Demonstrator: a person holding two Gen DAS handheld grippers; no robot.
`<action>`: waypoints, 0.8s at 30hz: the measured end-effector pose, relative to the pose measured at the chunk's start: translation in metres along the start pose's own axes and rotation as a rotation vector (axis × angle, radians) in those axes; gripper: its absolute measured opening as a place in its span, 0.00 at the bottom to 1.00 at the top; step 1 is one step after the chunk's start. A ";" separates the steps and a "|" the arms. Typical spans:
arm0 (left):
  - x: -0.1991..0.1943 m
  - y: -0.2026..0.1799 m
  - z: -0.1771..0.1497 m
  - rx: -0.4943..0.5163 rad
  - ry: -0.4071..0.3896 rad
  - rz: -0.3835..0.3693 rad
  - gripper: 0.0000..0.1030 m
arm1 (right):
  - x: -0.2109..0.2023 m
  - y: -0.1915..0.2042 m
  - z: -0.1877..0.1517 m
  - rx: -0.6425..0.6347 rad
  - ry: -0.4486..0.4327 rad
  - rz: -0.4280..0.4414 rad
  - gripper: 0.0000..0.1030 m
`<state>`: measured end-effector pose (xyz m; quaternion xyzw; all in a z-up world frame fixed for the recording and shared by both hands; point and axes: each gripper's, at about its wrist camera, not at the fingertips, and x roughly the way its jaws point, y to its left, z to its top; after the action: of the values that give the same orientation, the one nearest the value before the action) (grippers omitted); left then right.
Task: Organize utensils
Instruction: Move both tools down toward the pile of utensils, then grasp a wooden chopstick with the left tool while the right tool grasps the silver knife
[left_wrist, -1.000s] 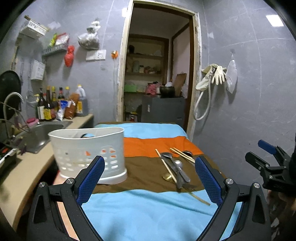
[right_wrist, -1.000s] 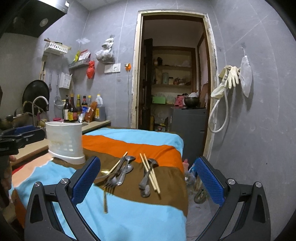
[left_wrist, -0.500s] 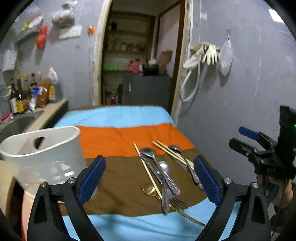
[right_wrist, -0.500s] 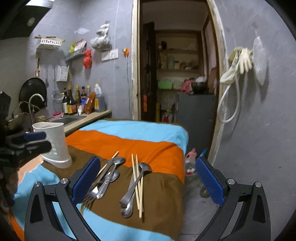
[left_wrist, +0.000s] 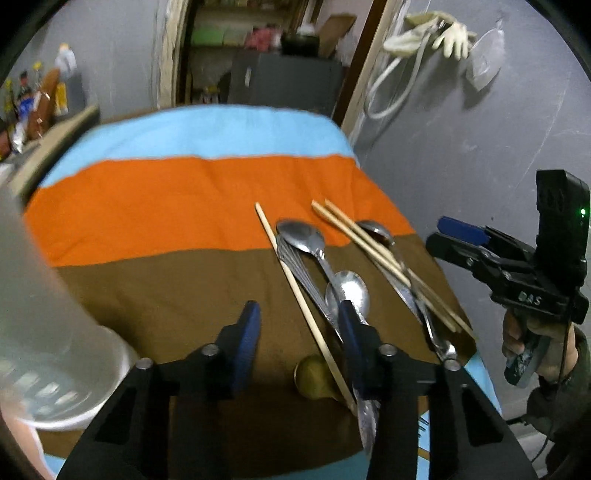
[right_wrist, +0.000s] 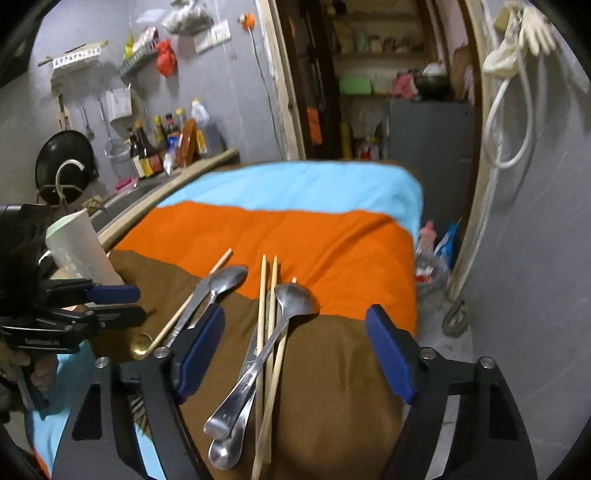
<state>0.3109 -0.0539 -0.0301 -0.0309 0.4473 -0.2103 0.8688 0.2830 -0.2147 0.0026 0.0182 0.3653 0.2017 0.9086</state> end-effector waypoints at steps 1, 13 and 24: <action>0.006 0.002 0.003 -0.006 0.023 0.001 0.30 | 0.006 -0.002 0.002 0.009 0.017 0.006 0.60; 0.029 0.022 0.024 -0.030 0.144 0.005 0.07 | 0.053 -0.009 0.017 0.041 0.175 0.054 0.45; 0.025 0.024 0.027 -0.089 0.156 -0.069 0.07 | 0.058 -0.024 0.015 0.122 0.201 0.110 0.32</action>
<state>0.3527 -0.0457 -0.0390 -0.0682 0.5212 -0.2219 0.8213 0.3395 -0.2130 -0.0287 0.0731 0.4646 0.2295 0.8521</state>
